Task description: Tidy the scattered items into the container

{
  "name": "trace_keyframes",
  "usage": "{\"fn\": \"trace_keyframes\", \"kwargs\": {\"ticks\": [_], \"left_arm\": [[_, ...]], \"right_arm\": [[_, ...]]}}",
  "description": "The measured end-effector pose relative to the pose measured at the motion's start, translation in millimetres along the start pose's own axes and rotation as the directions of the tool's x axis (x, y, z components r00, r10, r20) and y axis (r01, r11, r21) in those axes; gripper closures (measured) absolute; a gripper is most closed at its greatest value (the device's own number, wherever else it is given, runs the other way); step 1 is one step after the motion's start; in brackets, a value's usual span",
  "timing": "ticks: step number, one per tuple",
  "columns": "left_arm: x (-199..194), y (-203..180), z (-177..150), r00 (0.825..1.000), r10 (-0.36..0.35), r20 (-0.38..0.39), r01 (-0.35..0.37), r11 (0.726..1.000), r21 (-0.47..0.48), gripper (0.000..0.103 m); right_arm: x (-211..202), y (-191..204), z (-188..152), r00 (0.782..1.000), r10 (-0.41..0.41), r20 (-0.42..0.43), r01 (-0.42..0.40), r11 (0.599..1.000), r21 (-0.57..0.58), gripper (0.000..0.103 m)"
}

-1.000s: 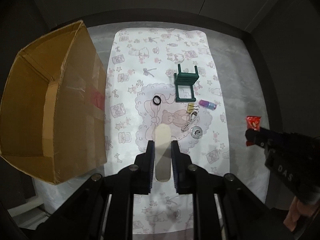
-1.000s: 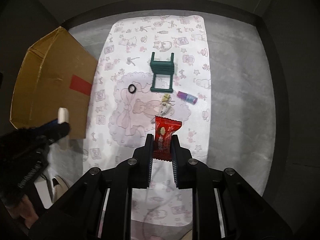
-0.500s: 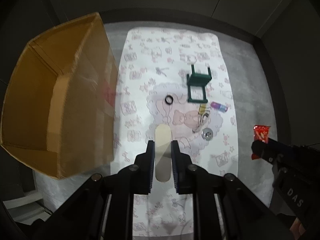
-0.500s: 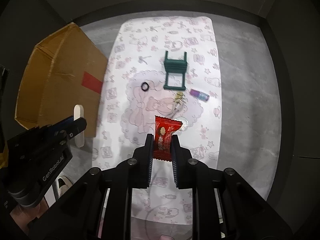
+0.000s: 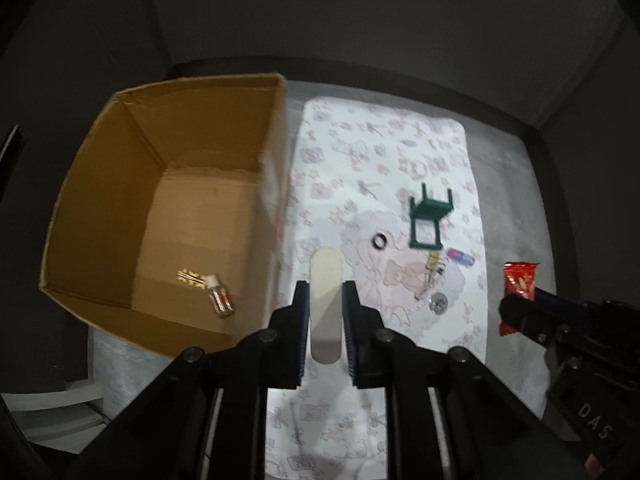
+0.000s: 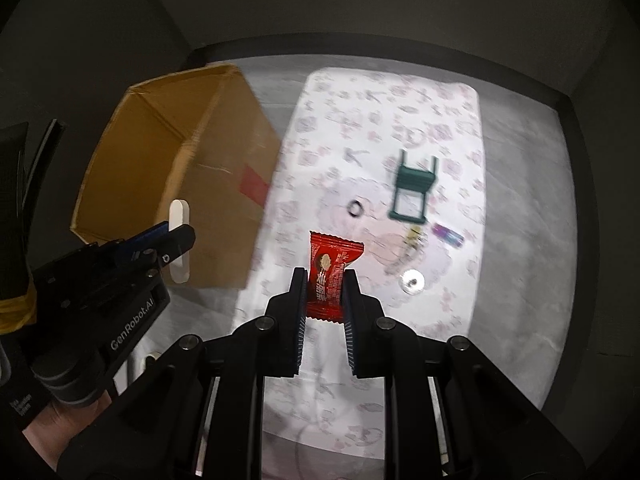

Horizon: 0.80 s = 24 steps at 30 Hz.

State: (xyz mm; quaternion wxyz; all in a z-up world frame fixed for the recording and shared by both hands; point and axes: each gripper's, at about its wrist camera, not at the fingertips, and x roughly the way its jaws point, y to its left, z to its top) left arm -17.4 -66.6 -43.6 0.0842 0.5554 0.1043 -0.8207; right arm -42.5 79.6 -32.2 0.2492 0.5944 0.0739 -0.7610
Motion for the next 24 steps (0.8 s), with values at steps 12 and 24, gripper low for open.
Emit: {"fn": "trace_keyframes", "kwargs": {"ticks": [12,24], "left_arm": [[-12,91,10,0.998,0.052,0.031,-0.045,0.981,-0.189,0.087],[-9,170,12,0.994,0.105,0.028,-0.09,0.938,-0.336,0.087]], "right_arm": [[13,83,39,0.999,0.037,0.004,-0.036,0.99,-0.135,0.086],[40,156,68,0.996,0.092,-0.013,-0.093,0.965,-0.244,0.086]]}}
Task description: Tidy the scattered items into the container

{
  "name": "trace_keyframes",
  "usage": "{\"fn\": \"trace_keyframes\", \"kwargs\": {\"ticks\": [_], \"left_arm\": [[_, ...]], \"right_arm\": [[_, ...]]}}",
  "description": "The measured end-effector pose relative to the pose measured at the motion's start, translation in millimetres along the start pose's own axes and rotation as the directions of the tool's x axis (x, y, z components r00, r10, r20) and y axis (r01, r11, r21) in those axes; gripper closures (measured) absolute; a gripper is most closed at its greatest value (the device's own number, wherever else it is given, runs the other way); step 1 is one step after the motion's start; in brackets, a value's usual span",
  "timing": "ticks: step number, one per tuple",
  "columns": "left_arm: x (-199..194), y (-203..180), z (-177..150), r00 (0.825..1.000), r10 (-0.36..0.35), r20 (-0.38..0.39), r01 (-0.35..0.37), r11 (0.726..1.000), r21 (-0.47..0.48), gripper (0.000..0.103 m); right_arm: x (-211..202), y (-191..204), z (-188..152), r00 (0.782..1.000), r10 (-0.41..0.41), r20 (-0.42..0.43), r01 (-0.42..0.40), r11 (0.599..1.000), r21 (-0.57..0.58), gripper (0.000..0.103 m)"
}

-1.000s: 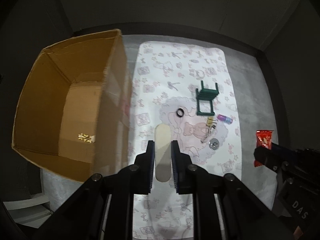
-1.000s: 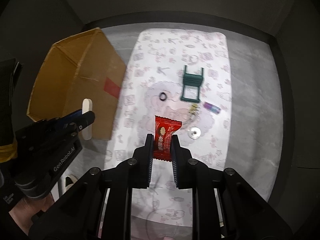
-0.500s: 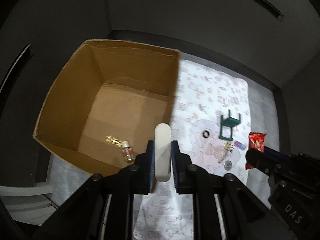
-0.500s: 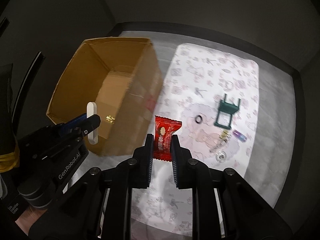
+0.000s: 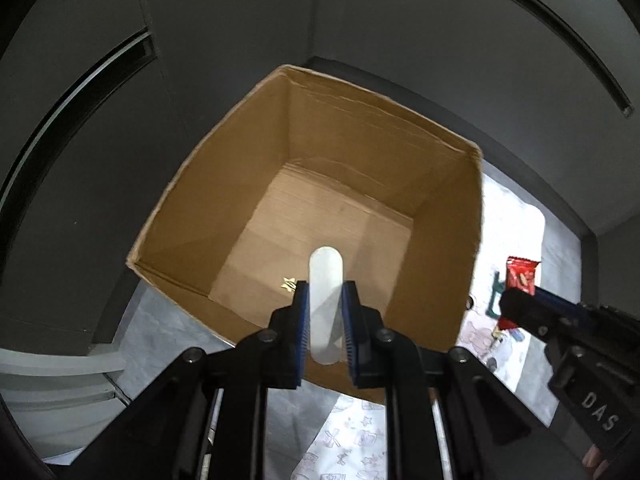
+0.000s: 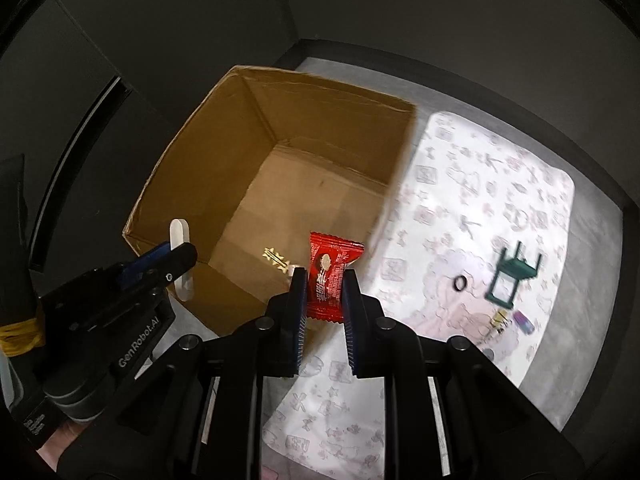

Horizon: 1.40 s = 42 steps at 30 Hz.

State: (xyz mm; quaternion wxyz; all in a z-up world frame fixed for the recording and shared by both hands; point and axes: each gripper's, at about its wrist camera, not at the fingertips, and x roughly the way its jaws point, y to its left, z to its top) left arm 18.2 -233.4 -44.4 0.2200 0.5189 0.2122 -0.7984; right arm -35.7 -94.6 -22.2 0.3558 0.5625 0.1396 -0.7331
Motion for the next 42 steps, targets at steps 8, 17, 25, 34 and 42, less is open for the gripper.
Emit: {"fn": "trace_keyframes", "kwargs": {"ticks": [8,17,25,34,42], "left_arm": [[23,24,3,0.999,0.032,-0.034,-0.033,0.999,-0.038,0.087],[41,24,0,0.998,0.022,-0.059,-0.025,0.999,-0.034,0.087],[43,26,5,0.998,0.01,-0.069,-0.014,0.998,-0.058,0.087],[45,20,4,0.995,0.062,-0.077,-0.063,0.998,-0.011,0.085],[36,33,6,0.997,0.07,-0.027,-0.072,0.995,-0.073,0.024]], "right_arm": [[31,20,17,0.999,0.019,-0.031,-0.021,0.999,-0.046,0.086],[54,26,22,0.998,0.017,-0.064,-0.021,0.998,-0.059,0.086],[65,23,25,0.997,0.019,-0.077,-0.024,0.998,-0.061,0.086],[63,26,22,0.997,-0.024,-0.073,0.018,0.996,-0.089,0.075],[43,18,25,0.999,-0.047,-0.002,0.046,0.996,-0.073,0.028]]}}
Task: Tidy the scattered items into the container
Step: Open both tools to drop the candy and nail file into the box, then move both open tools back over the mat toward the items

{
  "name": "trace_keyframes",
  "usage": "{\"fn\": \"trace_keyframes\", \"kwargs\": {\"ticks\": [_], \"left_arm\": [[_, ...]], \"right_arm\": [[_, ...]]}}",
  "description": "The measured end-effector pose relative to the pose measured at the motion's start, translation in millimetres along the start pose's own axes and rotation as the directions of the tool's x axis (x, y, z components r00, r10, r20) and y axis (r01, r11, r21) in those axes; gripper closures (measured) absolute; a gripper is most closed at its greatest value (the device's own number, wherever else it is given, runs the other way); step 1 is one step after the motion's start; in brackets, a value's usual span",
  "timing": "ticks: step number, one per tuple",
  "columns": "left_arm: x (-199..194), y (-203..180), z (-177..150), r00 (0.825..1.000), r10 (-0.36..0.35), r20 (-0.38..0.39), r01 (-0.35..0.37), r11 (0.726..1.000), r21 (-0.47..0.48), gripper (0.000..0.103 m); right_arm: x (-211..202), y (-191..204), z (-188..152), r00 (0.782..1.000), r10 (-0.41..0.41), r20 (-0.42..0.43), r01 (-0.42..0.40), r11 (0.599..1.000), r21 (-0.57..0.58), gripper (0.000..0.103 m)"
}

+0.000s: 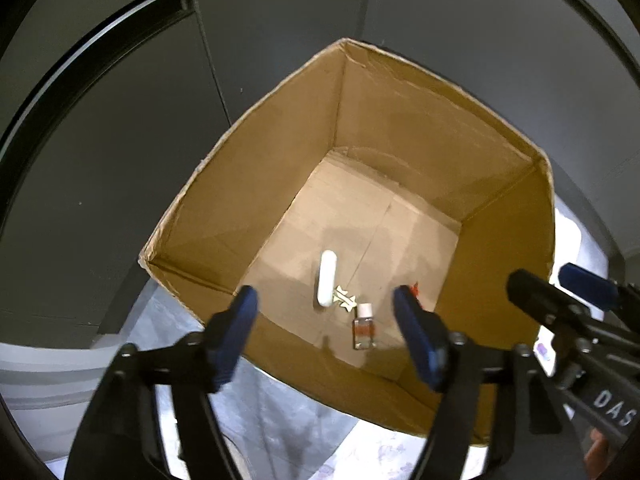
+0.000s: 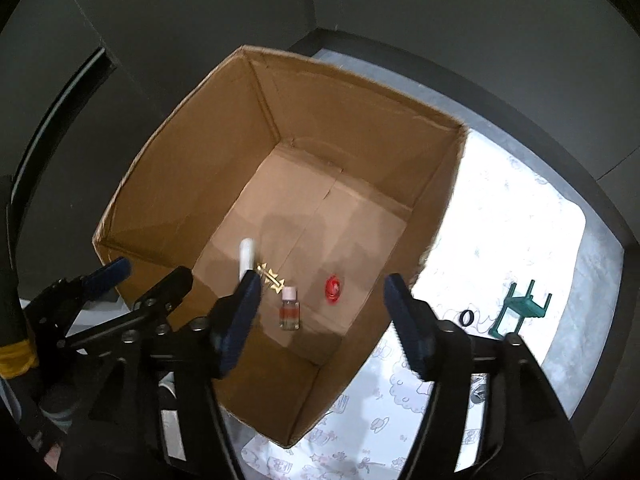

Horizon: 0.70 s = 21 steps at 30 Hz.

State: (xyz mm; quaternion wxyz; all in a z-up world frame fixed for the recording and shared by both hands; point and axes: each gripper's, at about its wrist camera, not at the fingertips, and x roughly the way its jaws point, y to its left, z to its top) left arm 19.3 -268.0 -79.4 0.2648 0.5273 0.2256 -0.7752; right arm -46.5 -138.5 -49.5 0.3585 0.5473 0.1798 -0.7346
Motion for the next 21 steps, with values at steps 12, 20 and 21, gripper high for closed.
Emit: {"fn": "trace_keyframes", "kwargs": {"ticks": [12,20,21], "left_arm": [[-18,-9,0,0.999,-0.041,0.034,0.04,0.999,0.027,0.001],[-27,-14,-5,0.997,-0.057,0.043,0.055,0.998,0.036,0.001],[-28,-13,-6,0.997,-0.057,0.044,0.056,0.998,0.032,0.001]], "right_arm": [[-25,-12,-2,0.997,0.004,0.073,-0.008,0.998,0.055,0.0],[-42,-16,-11,0.996,-0.006,0.086,0.002,0.999,0.046,0.0],[-44,-17,-13,0.996,-0.01,0.089,0.006,0.999,0.045,0.0]]}}
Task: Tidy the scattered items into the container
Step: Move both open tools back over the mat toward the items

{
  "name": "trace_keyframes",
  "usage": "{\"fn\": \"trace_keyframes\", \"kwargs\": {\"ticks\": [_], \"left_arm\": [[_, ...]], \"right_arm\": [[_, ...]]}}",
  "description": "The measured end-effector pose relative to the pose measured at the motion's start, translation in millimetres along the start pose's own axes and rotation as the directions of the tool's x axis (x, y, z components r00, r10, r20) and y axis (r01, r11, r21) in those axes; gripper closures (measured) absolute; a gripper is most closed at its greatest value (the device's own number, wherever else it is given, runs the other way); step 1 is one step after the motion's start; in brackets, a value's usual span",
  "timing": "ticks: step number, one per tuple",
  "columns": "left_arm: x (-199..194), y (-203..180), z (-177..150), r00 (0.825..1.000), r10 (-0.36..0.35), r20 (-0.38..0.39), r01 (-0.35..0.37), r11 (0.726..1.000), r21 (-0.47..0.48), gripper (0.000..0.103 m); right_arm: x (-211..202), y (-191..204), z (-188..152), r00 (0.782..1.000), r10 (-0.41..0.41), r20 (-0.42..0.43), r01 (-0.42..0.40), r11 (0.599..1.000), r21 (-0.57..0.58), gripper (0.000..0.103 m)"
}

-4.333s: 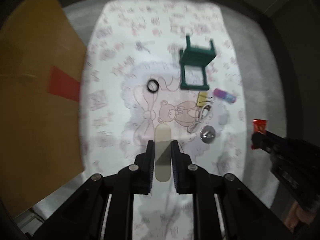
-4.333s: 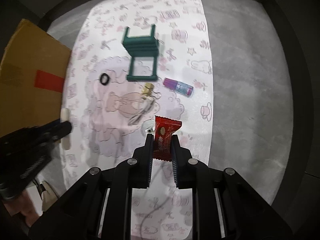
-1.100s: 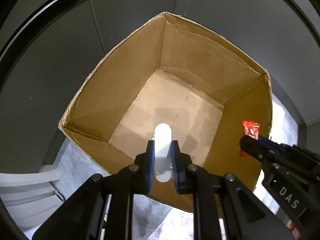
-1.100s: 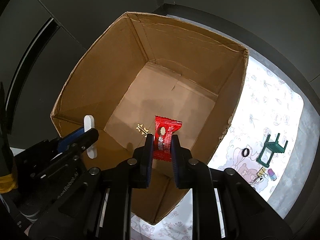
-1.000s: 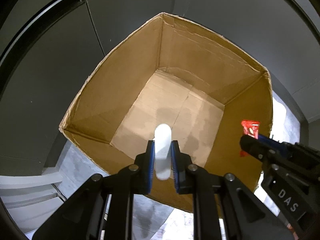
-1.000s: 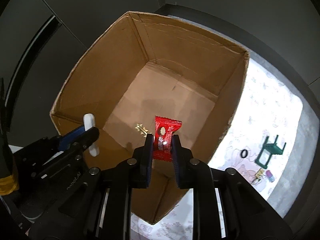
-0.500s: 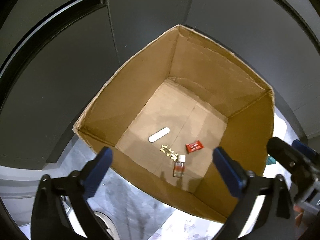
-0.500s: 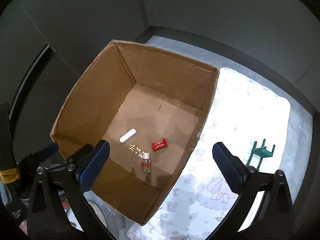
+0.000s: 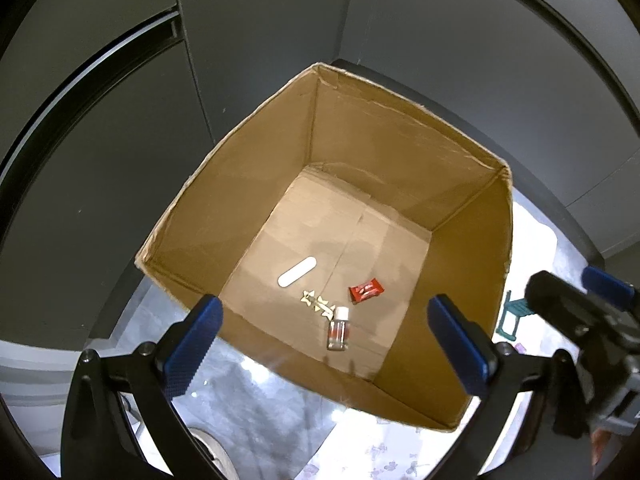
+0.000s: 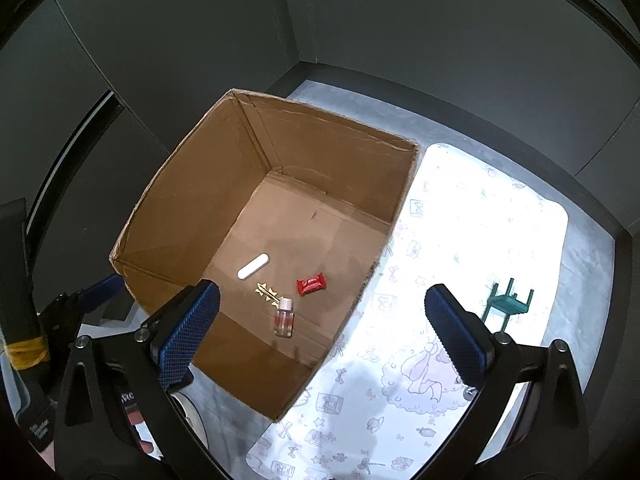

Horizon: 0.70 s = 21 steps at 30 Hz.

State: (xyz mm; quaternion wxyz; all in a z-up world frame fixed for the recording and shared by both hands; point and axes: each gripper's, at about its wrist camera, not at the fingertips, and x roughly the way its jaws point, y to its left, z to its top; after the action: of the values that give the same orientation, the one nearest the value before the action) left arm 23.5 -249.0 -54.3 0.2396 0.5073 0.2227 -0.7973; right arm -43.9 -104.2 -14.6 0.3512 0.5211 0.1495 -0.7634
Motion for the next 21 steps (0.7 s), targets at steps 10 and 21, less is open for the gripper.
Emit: {"fn": "trace_keyframes", "kwargs": {"ticks": [10,21], "left_arm": [[-26,-37,-11,0.996,0.028,0.083,-0.044,0.979,0.198,0.001],[-29,-96,-29,0.998,-0.066,-0.001,0.064,0.966,0.251,0.001]], "right_arm": [[-17,-30,-18,1.0,-0.027,0.014,0.027,1.0,0.015,0.0],[-46,-89,-46,0.997,-0.074,0.021,0.071,0.992,0.105,0.0]]}}
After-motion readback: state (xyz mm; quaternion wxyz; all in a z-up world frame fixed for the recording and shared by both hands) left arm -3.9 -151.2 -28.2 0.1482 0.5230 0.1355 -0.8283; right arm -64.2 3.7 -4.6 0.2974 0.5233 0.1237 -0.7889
